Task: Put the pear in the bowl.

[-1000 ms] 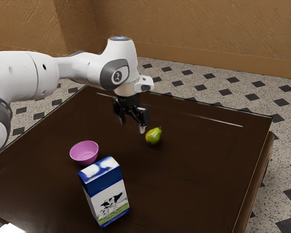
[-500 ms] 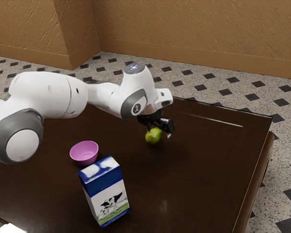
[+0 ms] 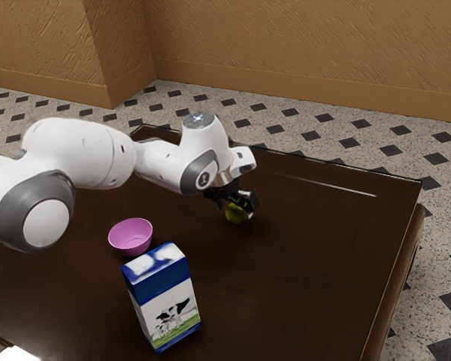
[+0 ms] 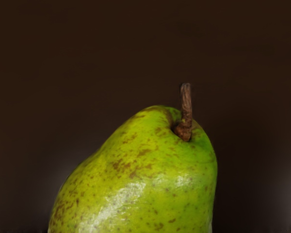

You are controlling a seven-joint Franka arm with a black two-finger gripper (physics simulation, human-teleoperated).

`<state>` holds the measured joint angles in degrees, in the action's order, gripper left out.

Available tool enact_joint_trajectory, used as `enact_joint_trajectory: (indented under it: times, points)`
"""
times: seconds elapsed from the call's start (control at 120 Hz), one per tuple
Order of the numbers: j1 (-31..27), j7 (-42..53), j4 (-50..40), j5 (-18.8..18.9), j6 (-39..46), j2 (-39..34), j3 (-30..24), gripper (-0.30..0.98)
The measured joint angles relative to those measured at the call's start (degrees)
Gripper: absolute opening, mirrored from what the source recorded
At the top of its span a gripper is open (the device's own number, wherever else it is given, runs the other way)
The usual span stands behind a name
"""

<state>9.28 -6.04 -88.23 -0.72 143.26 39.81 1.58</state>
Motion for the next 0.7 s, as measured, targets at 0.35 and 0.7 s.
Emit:
enact_joint_trajectory:
  times: [0.35,0.7]
  points:
    - [-0.3,0.7,1.6,1.9,2.4,2.9,-0.1,0.62]
    - [-0.3,1.8,2.0,3.2,3.5,3.3,-0.2,0.38]
